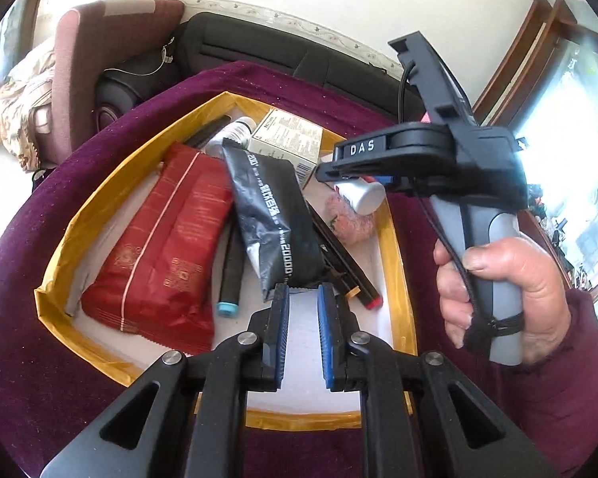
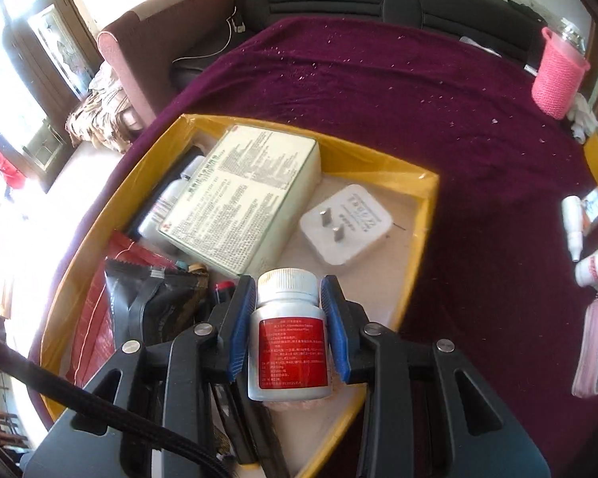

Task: Organize objects
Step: 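Release the lighter in the tray with the left tool while the right tool sets the pill bottle there, then move both tools back from the tray toward the remaining pile, then grasp the yellow cracker packet with the left tool while the right tool reaches toward the clear pink pouch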

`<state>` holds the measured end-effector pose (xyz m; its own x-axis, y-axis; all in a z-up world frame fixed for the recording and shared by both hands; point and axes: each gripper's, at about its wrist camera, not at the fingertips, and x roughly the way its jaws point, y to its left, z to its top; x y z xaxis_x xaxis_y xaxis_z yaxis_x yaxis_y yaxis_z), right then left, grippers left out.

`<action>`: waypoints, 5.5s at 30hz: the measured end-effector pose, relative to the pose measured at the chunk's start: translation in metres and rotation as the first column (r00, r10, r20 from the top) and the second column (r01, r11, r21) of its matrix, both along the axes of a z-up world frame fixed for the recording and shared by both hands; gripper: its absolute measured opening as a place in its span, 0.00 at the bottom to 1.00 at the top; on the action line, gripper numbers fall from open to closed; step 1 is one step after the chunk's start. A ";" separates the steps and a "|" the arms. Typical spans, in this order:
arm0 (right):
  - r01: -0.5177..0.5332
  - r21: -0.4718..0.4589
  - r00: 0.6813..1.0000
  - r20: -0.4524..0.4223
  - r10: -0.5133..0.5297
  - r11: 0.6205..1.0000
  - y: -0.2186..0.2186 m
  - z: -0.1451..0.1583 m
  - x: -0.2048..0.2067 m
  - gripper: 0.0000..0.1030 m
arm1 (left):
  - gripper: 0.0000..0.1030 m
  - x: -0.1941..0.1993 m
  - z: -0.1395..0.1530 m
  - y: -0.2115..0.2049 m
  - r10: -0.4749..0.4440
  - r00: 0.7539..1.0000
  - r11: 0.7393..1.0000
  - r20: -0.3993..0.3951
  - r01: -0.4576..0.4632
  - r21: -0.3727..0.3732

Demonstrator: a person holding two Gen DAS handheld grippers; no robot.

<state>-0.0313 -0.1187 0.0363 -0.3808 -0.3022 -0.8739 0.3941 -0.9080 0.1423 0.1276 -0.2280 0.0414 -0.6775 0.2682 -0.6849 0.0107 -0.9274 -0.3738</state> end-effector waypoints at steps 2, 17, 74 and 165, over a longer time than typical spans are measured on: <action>0.011 0.011 1.000 0.014 -0.011 1.000 0.001 -0.003 0.002 0.31 | 0.23 0.002 -0.001 -0.002 0.003 1.000 1.000 0.002 -0.003 0.003; 0.059 -0.312 0.998 -0.007 -0.064 0.948 0.053 0.031 0.044 0.54 | 0.55 0.021 0.014 -0.003 0.062 0.997 0.998 -0.051 -0.063 -0.025; 0.259 -0.122 0.906 -0.313 -0.285 0.958 0.166 -0.005 0.117 0.63 | 0.99 0.016 0.066 0.070 0.274 0.933 0.791 -0.232 -0.356 -0.497; 0.220 -0.554 0.970 0.036 -0.240 0.803 0.327 0.020 -0.016 0.76 | 0.39 -0.078 0.029 0.178 -0.382 0.922 0.898 0.060 0.386 -0.213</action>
<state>-0.0476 0.2083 0.0566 -0.5267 -0.6279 -0.5730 0.1978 -0.7461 0.6358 0.0494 -0.0500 0.0708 -0.5401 0.3493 -0.7657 -0.3583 -0.9187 -0.1663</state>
